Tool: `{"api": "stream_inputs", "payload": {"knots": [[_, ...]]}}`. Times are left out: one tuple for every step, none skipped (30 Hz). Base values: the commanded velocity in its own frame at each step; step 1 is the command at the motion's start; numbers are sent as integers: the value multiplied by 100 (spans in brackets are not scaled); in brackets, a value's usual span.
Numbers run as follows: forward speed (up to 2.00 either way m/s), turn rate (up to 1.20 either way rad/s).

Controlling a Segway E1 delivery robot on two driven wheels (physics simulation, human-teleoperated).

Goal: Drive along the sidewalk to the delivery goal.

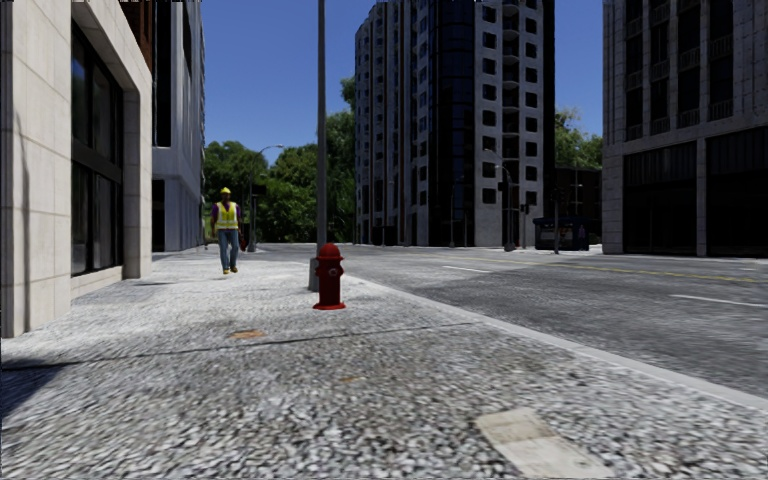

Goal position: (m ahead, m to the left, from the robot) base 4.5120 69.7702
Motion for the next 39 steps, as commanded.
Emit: {"api": "stream_inputs", "payload": {"knots": [[150,-62],[150,-62],[150,-62],[150,-62],[150,-62],[150,-62],[148,-62],[148,-62],[147,-62],[147,-62],[147,-62],[147,-58],[147,0],[147,0],[147,0],[147,0],[147,0],[147,0],[147,0],[143,0],[136,0],[130,0],[128,0],[128,0],[126,12],[126,30],[126,46],[125,52],[125,52],[125,55],[125,55],[125,55],[125,55],[125,55],[125,55],[125,55],[125,55],[125,55],[125,55]]}}
